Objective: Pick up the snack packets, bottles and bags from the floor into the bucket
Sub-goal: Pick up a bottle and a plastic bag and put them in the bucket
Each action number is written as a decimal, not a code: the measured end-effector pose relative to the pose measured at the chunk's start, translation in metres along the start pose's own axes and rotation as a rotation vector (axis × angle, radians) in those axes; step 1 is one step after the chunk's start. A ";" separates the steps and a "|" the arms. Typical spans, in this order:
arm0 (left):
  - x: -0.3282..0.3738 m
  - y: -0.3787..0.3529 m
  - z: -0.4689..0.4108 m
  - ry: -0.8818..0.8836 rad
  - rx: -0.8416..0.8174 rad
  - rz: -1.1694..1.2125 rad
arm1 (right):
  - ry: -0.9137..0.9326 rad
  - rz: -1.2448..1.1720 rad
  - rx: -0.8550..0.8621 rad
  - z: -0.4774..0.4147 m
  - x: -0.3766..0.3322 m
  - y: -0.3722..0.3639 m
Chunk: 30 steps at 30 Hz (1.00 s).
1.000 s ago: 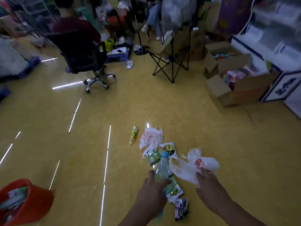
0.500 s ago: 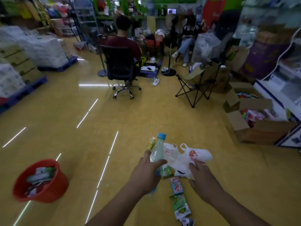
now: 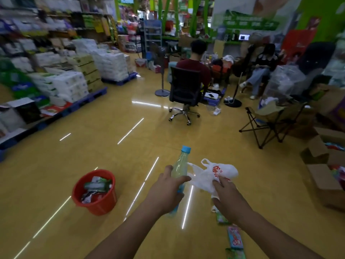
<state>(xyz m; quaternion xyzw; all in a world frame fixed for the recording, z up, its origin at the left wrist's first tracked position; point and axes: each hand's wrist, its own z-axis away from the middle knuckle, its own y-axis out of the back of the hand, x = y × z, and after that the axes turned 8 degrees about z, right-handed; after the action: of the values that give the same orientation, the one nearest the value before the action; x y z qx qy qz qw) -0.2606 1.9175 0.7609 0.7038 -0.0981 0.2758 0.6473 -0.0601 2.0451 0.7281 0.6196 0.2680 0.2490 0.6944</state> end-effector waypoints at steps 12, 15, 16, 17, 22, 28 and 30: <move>-0.100 0.072 0.050 0.175 0.097 -0.008 | 0.197 0.022 0.034 -0.057 -0.122 0.015; -0.120 0.079 0.059 0.203 0.126 -0.011 | 0.236 0.016 0.026 -0.068 -0.141 0.011; -0.127 0.081 0.062 0.218 0.135 -0.013 | 0.250 0.016 0.025 -0.073 -0.147 0.009; -0.134 0.082 0.065 0.234 0.141 -0.014 | 0.266 0.017 0.025 -0.079 -0.152 0.006; -0.169 0.094 0.081 0.316 0.193 -0.010 | 0.341 -0.003 0.030 -0.113 -0.184 -0.007; -0.227 0.109 0.086 0.418 0.231 0.017 | 0.472 -0.038 0.088 -0.175 -0.227 -0.024; -0.243 0.116 0.079 0.453 0.236 0.018 | 0.508 -0.054 0.088 -0.199 -0.243 -0.028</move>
<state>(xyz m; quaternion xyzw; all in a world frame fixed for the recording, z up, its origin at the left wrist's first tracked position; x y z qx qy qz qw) -0.4987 1.7715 0.7340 0.6939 0.0761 0.4416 0.5636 -0.3738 2.0220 0.6982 0.5597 0.4607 0.3660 0.5835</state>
